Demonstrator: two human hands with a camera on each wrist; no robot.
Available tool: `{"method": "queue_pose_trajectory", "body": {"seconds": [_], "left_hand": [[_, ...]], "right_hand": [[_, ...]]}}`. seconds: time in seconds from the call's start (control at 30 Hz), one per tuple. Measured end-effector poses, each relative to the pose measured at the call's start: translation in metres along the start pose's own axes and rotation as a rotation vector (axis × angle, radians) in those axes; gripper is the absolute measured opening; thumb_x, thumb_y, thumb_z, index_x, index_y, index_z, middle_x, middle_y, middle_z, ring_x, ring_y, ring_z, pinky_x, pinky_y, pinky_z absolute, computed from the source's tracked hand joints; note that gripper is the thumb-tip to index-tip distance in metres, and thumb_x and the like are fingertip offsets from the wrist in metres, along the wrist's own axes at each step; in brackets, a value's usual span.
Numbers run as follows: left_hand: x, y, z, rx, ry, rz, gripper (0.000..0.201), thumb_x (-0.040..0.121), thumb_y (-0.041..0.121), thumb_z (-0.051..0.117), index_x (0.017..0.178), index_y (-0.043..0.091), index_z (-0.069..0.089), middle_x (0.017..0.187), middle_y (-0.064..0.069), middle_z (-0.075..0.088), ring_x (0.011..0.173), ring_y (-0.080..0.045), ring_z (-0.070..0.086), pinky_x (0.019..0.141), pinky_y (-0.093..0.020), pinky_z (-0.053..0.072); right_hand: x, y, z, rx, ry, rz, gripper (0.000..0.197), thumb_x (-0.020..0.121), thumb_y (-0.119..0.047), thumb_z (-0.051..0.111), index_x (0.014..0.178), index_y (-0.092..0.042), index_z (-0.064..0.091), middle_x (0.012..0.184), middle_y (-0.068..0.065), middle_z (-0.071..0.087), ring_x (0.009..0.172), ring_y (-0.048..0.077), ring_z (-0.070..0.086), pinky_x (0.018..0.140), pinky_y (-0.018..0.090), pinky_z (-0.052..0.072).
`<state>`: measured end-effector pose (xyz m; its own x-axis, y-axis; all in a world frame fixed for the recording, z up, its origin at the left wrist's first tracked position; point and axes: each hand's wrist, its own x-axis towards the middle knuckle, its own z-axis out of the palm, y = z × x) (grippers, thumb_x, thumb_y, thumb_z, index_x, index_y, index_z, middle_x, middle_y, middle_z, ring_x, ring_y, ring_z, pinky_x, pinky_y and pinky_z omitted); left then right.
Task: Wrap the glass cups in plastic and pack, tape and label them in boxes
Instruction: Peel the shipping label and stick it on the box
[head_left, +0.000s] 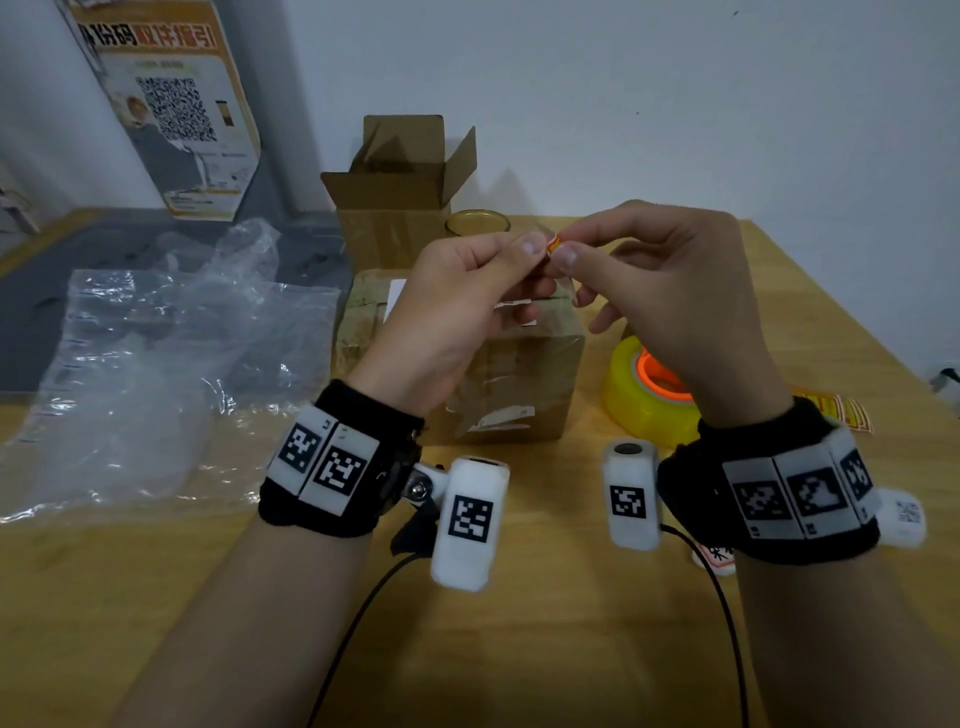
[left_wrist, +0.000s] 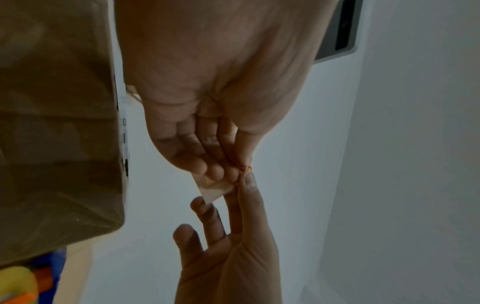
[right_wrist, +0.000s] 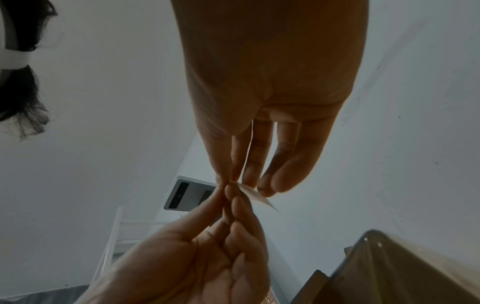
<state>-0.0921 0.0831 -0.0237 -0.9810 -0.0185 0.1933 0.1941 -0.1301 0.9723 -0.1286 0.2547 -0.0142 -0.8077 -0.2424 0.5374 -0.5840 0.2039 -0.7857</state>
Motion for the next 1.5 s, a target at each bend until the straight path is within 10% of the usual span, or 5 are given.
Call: {"method": "queue_pose_trajectory", "body": {"seconds": [0.6, 0.97, 1.5], "left_hand": [[-0.001, 0.002, 0.007, 0.149, 0.082, 0.021, 0.024, 0.104, 0.023, 0.058, 0.089, 0.018, 0.077, 0.070, 0.006, 0.063, 0.068, -0.004, 0.055, 0.058, -0.018, 0.045], [0.000, 0.002, 0.001, 0.290, 0.157, 0.024, 0.036, 0.106, 0.028, 0.054, 0.079, 0.014, 0.073, 0.072, 0.007, 0.066, 0.070, -0.004, 0.057, 0.060, -0.016, 0.048], [0.010, -0.003, -0.012, 0.209, 0.298, -0.068, 0.035, 0.109, 0.028, 0.048, 0.083, 0.015, 0.066, 0.080, 0.002, 0.065, 0.074, -0.006, 0.062, 0.058, -0.017, 0.048]], "right_hand": [[-0.003, -0.006, 0.007, 0.010, 0.036, 0.021, 0.013, 0.086, -0.028, 0.084, 0.077, -0.025, 0.075, 0.072, -0.003, 0.076, 0.069, 0.033, 0.071, 0.049, 0.043, 0.058], [0.000, 0.006, 0.005, -0.002, 0.076, 0.100, 0.010, 0.095, -0.019, 0.073, 0.090, -0.013, 0.079, 0.079, -0.004, 0.076, 0.064, 0.013, 0.072, 0.051, 0.030, 0.057], [0.009, 0.027, -0.019, 0.253, 0.377, 0.397, 0.014, 0.094, -0.021, 0.069, 0.086, -0.011, 0.073, 0.077, 0.007, 0.073, 0.058, 0.023, 0.063, 0.050, 0.029, 0.050]]}}
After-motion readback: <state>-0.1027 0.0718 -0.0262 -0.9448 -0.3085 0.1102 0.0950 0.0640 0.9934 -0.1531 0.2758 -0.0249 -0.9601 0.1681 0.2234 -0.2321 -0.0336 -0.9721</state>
